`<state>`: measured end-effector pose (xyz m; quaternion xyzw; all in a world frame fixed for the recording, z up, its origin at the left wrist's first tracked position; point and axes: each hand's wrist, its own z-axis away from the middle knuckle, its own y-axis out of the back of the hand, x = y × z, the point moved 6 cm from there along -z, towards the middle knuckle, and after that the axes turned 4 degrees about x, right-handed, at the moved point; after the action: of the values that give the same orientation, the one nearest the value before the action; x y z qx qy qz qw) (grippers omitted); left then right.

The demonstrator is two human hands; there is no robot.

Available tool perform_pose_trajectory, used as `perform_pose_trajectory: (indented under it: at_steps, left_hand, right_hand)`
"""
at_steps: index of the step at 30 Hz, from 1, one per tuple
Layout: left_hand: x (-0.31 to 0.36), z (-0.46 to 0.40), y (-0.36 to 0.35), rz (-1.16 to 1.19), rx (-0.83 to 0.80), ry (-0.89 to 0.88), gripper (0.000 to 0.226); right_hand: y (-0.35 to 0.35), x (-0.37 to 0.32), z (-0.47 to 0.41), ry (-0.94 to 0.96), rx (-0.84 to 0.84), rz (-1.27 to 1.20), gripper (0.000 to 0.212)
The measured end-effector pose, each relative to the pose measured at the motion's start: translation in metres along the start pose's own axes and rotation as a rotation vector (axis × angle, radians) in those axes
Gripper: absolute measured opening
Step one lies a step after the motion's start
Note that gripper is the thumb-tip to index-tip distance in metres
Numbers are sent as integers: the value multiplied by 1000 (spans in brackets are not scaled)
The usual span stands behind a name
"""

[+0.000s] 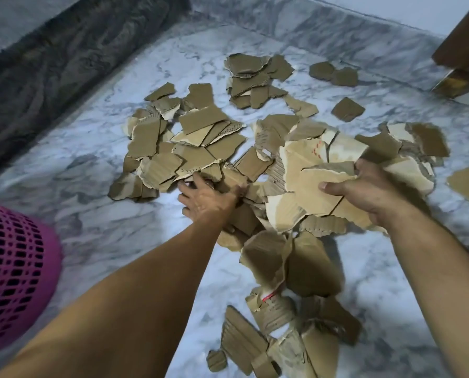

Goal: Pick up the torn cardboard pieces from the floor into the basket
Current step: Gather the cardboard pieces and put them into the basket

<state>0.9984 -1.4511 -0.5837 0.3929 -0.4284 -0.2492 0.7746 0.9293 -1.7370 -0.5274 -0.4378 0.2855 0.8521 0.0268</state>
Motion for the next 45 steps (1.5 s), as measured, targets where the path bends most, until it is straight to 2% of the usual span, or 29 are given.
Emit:
perform_pose_trajectory:
  at_steps: [4, 6, 9, 12, 14, 16, 18, 21, 24, 27, 30, 32, 34, 36, 40, 45]
  left_hand:
    - [7, -6, -17, -238, -160, -178, 123]
    - [7, -9, -20, -319, -167, -253, 125]
    - [13, -10, -17, -213, -69, -309, 97]
    - [9, -9, -4, 61, 80, -80, 70]
    - [0, -11, 1, 182, 112, 148, 75]
    - [-4, -14, 1, 147, 94, 246, 83]
    - [1, -19, -3, 76, 36, 207, 90]
    - [3, -20, -16, 180, -99, 216, 104]
    - [0, -28, -25, 183, -135, 222, 115]
    - [8, -15, -16, 68, -198, 186, 109]
    - [13, -8, -11, 25, -195, 155, 100]
    - [14, -8, -17, 118, -262, 129, 118]
    - [11, -16, -26, 182, -296, 83, 132]
    - [12, -15, -24, 203, -360, 48, 112]
    - [15, 7, 1, 277, -494, 83, 42]
    - [1, 6, 19, 328, -441, 72, 24]
  right_hand:
    - [13, -1, -7, -19, 43, -28, 42]
    - [17, 5, -11, -44, 66, -32, 38]
    - [27, 13, -14, -91, 134, -17, 53]
    - [35, 23, -18, -132, 187, 20, 50]
    - [27, 31, -19, -170, 190, 67, 50]
    - [12, 36, -18, -199, 177, 109, 53]
    - [-6, 35, -19, -204, 189, 134, 56]
    - [-28, 25, -22, -186, 222, 159, 64]
    - [-51, 15, -20, -178, 175, 201, 71]
    - [-67, 9, -16, -156, 139, 222, 64]
    - [-77, 7, -16, -133, 160, 200, 76]
    - [-81, 7, -13, -142, 147, 181, 80]
    - [-84, 11, -9, -182, 127, 135, 73]
    - [-88, 13, -3, -203, 117, 82, 71]
    - [-95, 11, 9, -204, 104, 34, 85]
    - [-89, -6, 24, -144, 181, 107, 72]
